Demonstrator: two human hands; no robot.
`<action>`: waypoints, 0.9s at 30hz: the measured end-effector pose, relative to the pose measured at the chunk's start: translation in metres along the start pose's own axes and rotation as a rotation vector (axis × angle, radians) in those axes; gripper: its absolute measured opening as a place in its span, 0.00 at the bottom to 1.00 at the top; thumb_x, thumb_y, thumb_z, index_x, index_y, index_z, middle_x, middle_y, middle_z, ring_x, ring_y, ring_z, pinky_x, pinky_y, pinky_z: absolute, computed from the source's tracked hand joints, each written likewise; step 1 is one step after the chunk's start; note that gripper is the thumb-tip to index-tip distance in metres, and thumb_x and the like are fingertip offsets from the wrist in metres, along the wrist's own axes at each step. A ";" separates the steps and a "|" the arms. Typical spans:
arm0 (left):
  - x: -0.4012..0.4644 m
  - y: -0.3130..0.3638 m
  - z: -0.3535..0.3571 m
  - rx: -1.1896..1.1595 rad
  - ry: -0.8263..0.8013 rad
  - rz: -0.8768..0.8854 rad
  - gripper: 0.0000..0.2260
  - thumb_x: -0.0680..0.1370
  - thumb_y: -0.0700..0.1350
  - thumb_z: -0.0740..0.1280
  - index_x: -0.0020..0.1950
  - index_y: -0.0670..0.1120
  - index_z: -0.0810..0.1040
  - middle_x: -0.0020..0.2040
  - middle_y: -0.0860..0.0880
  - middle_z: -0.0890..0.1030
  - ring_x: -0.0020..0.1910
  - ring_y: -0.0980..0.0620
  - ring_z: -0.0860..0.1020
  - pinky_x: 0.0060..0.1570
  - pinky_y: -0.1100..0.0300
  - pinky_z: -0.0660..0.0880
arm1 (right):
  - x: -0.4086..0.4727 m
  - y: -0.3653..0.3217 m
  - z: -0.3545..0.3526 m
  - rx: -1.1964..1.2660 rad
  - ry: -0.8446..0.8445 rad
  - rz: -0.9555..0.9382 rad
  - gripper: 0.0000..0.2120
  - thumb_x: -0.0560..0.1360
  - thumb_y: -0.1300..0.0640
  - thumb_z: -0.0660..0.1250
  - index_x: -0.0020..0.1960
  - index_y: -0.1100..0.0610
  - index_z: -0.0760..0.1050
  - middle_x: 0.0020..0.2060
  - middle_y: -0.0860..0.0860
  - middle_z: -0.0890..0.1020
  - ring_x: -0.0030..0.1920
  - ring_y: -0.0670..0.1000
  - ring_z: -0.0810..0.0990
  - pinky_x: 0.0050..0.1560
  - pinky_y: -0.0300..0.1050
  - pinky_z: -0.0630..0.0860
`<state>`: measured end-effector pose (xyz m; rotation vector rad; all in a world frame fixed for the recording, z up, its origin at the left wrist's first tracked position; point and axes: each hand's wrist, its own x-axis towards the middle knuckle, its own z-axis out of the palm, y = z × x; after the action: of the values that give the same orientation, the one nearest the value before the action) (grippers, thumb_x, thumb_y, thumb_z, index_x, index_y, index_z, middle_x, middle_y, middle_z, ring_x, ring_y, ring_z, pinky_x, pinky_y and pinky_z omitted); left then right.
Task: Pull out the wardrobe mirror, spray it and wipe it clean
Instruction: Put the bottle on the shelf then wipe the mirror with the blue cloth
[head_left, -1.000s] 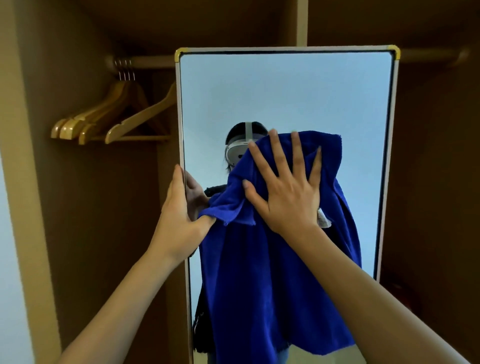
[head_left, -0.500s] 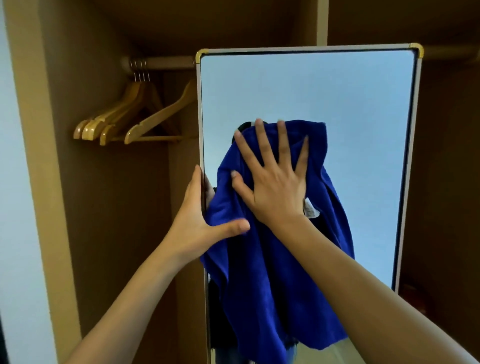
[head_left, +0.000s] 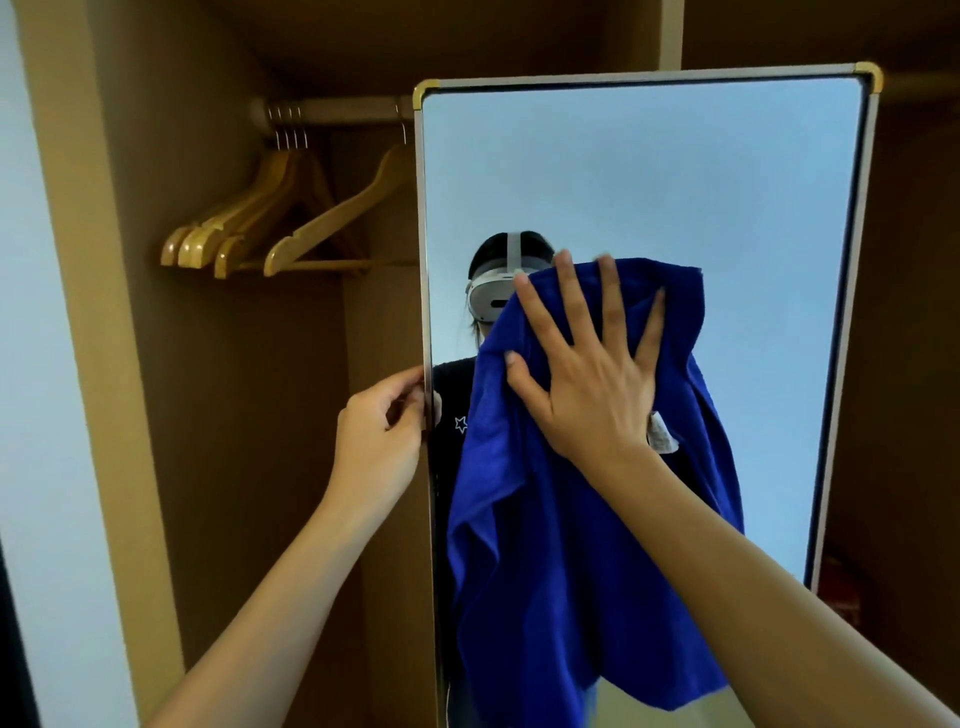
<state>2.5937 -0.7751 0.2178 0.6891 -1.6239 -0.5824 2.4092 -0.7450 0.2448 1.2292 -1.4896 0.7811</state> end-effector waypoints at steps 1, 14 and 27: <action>0.000 0.001 -0.001 -0.014 -0.009 -0.006 0.14 0.82 0.40 0.59 0.65 0.49 0.77 0.54 0.58 0.80 0.58 0.58 0.78 0.58 0.61 0.76 | 0.003 -0.004 0.000 0.002 0.001 0.007 0.31 0.78 0.36 0.50 0.79 0.42 0.49 0.79 0.49 0.51 0.78 0.57 0.45 0.72 0.67 0.38; -0.001 -0.005 -0.006 -0.121 -0.160 0.050 0.11 0.82 0.46 0.62 0.63 0.53 0.75 0.53 0.59 0.81 0.56 0.64 0.78 0.55 0.66 0.75 | -0.025 -0.056 0.016 0.007 -0.038 -0.125 0.30 0.79 0.38 0.50 0.79 0.44 0.49 0.79 0.49 0.52 0.78 0.57 0.46 0.73 0.66 0.38; -0.003 0.001 -0.007 -0.154 -0.145 0.055 0.16 0.83 0.54 0.55 0.59 0.48 0.78 0.51 0.48 0.82 0.52 0.51 0.80 0.58 0.44 0.76 | -0.021 -0.040 0.010 -0.008 -0.040 -0.005 0.30 0.78 0.38 0.50 0.79 0.44 0.51 0.79 0.48 0.52 0.78 0.56 0.47 0.73 0.68 0.41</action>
<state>2.6007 -0.7720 0.2177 0.4969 -1.7060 -0.7227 2.4439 -0.7584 0.2176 1.2491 -1.5197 0.7508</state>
